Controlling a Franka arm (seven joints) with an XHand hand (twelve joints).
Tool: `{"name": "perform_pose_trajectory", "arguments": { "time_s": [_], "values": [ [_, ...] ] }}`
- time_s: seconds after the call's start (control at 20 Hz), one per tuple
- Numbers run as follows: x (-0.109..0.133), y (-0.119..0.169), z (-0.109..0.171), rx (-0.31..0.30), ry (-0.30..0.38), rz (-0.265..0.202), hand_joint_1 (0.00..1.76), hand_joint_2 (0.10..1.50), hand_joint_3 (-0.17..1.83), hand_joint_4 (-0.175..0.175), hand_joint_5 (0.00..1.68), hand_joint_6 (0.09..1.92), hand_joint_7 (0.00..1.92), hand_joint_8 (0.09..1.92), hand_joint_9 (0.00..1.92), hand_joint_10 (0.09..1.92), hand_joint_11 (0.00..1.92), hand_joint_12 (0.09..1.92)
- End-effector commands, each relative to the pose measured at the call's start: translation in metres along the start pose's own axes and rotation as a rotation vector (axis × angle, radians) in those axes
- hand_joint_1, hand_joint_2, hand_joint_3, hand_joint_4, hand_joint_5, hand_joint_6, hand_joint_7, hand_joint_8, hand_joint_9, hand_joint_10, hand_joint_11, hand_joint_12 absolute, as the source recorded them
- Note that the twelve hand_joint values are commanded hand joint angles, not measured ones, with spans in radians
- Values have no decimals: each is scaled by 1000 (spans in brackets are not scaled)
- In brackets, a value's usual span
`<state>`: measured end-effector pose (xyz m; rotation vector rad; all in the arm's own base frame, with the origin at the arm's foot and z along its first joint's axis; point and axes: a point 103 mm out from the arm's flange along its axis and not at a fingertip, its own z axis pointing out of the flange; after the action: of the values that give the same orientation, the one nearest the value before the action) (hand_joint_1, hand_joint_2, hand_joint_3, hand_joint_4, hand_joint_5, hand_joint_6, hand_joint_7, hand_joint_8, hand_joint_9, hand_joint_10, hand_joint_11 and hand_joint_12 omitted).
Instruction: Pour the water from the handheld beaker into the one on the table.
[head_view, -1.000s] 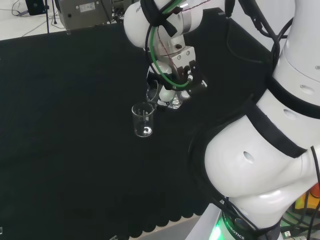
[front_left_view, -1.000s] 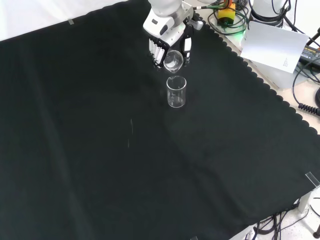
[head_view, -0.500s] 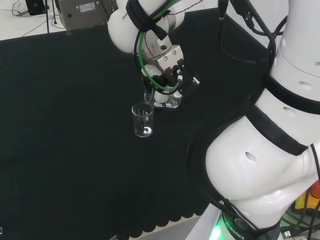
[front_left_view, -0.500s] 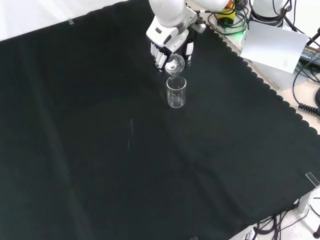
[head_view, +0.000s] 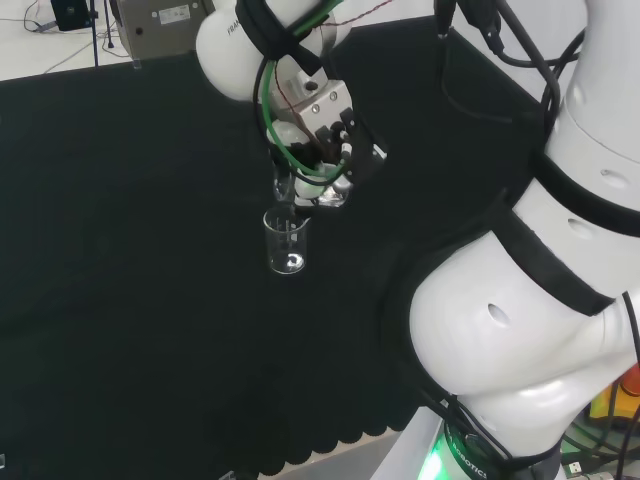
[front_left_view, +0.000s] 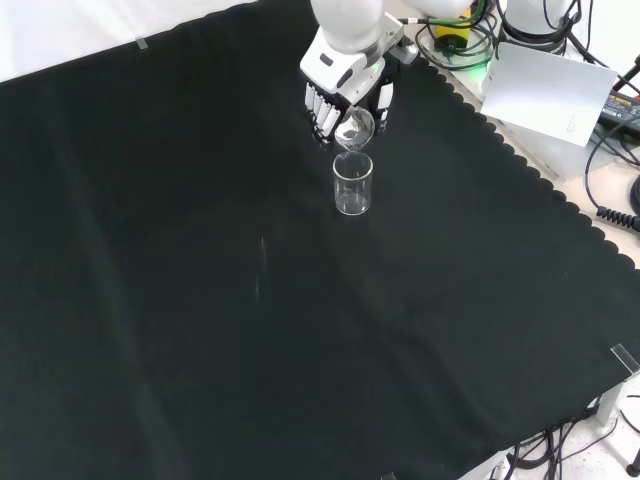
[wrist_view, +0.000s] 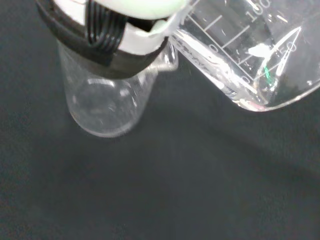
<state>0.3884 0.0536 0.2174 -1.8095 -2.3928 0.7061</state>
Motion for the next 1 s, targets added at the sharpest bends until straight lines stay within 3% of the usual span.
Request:
{"name": "perform_pose_trajectory", "arguments": {
  "time_s": [0.05, 1.0],
  "values": [
    [-4, -1, 23, 127, -115, 34, 1538, 994, -175, -175, 1350, 250, 1391, 446, 1640, 87, 1191, 677],
    [-9, -3, 25, 141, -134, 38, 1538, 994, -175, -175, 1349, 252, 1384, 458, 1641, 87, 1190, 682]
  ]
}}
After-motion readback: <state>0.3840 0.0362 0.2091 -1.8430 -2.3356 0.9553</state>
